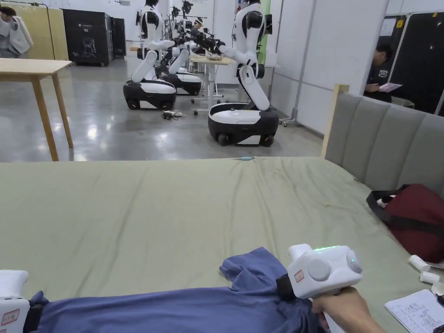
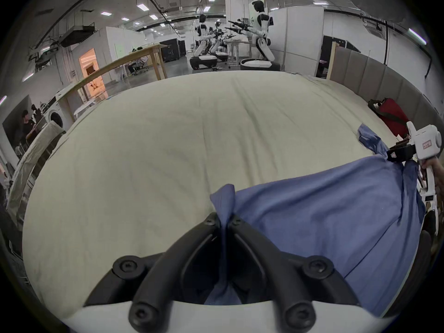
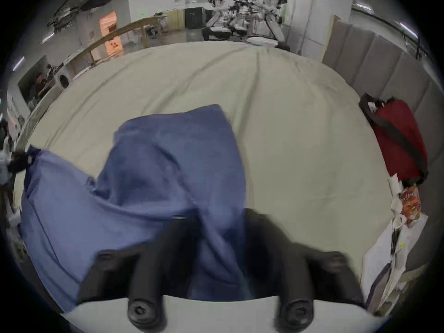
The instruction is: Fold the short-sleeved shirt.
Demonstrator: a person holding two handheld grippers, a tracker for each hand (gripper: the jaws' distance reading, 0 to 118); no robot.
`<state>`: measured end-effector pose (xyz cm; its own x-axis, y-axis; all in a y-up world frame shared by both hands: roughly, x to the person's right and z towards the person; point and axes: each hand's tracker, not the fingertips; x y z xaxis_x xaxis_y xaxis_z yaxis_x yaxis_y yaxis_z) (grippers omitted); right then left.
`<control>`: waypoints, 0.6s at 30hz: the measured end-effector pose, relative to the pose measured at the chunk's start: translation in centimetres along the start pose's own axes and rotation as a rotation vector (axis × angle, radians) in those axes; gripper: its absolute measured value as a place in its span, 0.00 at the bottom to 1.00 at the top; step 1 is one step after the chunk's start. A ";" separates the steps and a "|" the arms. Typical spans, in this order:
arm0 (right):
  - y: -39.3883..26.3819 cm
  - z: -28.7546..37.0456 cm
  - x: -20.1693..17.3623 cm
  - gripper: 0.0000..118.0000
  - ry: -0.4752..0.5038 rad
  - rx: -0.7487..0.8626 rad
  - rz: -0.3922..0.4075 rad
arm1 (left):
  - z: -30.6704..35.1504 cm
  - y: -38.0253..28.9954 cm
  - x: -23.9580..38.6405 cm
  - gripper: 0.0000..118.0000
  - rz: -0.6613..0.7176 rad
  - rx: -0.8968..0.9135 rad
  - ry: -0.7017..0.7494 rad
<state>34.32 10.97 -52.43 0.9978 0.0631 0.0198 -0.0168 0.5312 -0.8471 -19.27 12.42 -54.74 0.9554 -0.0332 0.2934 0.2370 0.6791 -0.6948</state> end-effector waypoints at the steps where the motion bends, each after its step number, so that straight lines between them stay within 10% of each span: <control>1: 0.0 0.3 -0.6 0.07 0.005 -0.007 0.052 | 0.0 -0.1 0.1 0.02 -0.002 -0.003 -0.001; 4: 0.0 0.2 -1.8 0.02 -0.043 -0.024 0.113 | -0.1 -0.1 0.3 0.02 -0.008 -0.004 0.003; 18: -0.8 9.8 1.4 0.02 0.094 0.267 -0.085 | 6.6 0.6 -0.9 0.02 -0.008 0.099 -0.017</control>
<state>35.07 18.93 -46.54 0.9977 -0.0630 0.0251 0.0634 0.7355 -0.6745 -21.11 17.65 -51.10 0.9502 -0.0269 0.3104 0.2251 0.7481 -0.6242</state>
